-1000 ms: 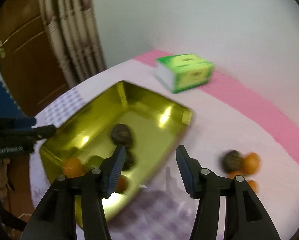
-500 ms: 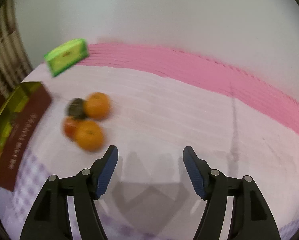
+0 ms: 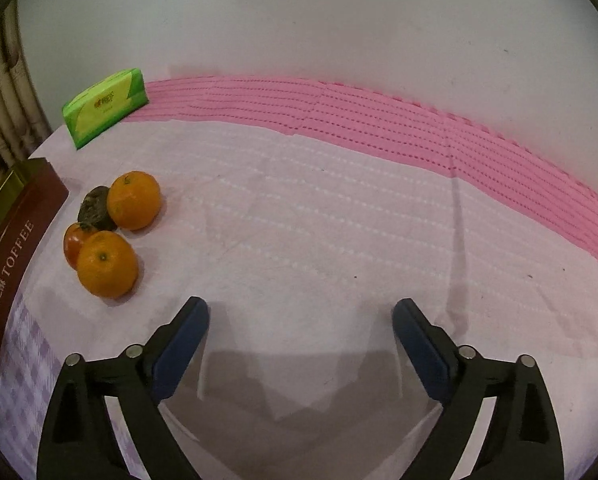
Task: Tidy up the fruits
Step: 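Move the left tool to the red tomato and close on it, then carry the red tomato with the left tool into the tin and release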
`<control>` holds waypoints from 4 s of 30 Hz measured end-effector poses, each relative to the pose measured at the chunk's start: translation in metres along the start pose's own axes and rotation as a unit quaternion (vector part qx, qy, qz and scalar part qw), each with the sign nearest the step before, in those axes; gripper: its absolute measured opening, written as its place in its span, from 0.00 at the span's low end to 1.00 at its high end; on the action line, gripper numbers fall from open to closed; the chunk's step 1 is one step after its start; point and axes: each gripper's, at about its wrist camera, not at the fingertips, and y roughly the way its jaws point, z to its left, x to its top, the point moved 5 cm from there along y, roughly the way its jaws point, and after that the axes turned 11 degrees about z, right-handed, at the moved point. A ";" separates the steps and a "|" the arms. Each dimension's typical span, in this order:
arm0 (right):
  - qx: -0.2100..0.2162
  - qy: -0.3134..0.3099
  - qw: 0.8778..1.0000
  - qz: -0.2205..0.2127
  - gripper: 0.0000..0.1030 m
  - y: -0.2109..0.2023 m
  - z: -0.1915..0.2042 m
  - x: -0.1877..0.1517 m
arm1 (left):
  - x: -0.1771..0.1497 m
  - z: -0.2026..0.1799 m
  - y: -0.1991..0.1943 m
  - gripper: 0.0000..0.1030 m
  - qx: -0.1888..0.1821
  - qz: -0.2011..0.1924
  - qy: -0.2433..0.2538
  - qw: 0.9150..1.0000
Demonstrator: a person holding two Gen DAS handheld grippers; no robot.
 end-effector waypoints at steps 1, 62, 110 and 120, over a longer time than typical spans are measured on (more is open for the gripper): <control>0.000 -0.002 1.000 0.000 0.94 0.001 0.000 0.000 | 0.003 -0.008 0.004 0.76 -0.002 0.004 0.008 1.000; 0.001 -0.004 1.000 0.001 1.00 0.003 0.000 -0.003 | 0.045 -0.089 0.082 0.26 -0.068 0.061 0.066 0.994; 0.001 -0.004 1.000 0.001 1.00 0.003 -0.001 -0.004 | -0.008 0.081 -0.002 0.26 0.027 0.014 -0.076 0.997; 0.001 -0.004 1.000 0.001 1.00 0.004 -0.001 -0.004 | -0.021 0.101 0.008 0.27 0.036 0.028 -0.086 0.995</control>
